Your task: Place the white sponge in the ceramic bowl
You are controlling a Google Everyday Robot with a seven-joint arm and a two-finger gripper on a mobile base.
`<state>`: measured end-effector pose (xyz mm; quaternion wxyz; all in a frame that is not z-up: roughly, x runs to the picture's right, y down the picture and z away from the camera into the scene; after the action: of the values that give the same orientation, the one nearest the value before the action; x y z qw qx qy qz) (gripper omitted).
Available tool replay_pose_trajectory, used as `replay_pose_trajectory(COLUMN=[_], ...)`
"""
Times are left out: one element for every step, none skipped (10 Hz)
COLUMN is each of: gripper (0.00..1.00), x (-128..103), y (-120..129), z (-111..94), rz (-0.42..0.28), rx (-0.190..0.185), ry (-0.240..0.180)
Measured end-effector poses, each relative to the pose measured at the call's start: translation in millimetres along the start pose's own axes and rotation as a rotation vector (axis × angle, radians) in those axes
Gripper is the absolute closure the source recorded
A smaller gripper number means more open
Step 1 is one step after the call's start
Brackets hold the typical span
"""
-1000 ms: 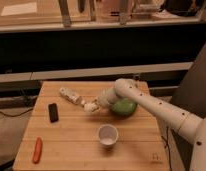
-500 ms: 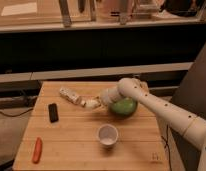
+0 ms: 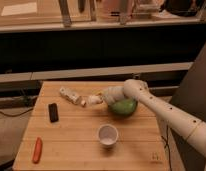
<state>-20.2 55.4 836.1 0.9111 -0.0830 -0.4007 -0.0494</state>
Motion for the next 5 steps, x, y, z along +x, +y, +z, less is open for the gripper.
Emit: replay_pose_trajectory(gripper=[1.0,1.0,1.0,1.0,1.0], x=[1,3,4,6,7], y=[-4,-8,-13,-17,-19], z=[-1,-1,-3,-5,-8], rz=[0.001,0.003,0.004,0.005,0.007], rx=[0.017,0.032,0.05,0.063,0.075], ry=[-0.003,-0.005,-0.007,-0.008,-0.008])
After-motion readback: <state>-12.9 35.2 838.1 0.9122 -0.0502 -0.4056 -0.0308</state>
